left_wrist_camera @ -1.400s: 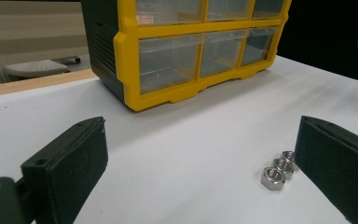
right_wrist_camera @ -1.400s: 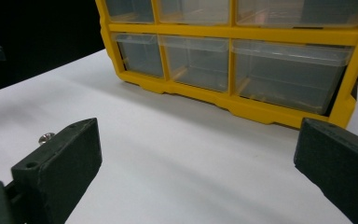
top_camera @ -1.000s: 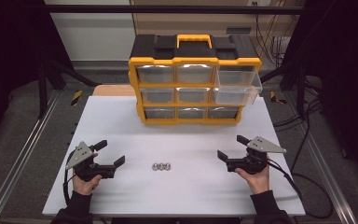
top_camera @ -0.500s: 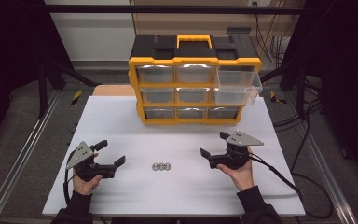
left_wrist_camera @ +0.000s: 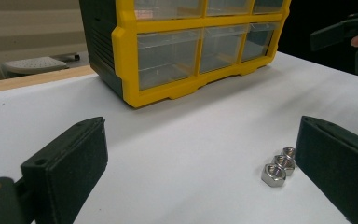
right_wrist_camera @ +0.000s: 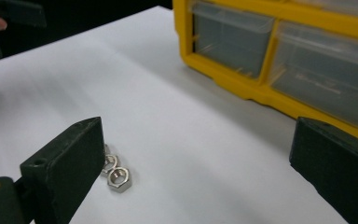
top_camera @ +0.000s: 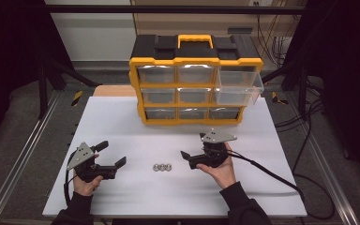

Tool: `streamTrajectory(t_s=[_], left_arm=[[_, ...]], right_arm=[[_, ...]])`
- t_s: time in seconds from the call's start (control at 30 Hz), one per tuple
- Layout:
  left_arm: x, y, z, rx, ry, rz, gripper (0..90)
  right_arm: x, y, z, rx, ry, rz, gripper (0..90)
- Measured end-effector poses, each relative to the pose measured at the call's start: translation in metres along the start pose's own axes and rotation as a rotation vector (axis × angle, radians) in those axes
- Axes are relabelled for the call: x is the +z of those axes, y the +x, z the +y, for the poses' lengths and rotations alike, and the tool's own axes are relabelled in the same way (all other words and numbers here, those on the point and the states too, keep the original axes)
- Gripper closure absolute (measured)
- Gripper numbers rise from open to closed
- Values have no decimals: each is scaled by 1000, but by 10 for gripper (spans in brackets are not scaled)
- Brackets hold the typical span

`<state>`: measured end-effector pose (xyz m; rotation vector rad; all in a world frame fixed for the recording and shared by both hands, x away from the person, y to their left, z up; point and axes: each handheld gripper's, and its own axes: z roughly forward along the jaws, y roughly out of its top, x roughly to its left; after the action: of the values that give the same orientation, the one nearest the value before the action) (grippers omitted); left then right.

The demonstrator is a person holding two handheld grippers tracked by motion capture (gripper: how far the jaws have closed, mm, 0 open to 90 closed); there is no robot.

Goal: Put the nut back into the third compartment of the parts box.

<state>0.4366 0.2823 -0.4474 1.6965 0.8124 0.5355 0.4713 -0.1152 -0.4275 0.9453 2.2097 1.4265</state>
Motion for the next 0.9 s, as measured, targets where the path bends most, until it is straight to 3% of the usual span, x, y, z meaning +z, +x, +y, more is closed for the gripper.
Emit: streamTrajectory(t_s=[0.17,0.3,0.53,0.7,0.73,0.9], left_arm=[[0,0,0,-3,1,2,25],[0,0,0,-2,3,2,25],[1,0,-1,-2,7,5,25],[1,0,-1,-1,9,5,25],[1,0,-1,-2,8,6,25],[1,0,-1,-2,9,7,26]], right_arm=[[17,12,-2,-25,54,27,46],[28,17,-6,-10,80,48,56],[49,29,-16,-28,140,81,92],[57,33,-22,-41,179,84,108],[62,36,-25,-52,206,97,132],[69,41,-28,-60,227,123,258]])
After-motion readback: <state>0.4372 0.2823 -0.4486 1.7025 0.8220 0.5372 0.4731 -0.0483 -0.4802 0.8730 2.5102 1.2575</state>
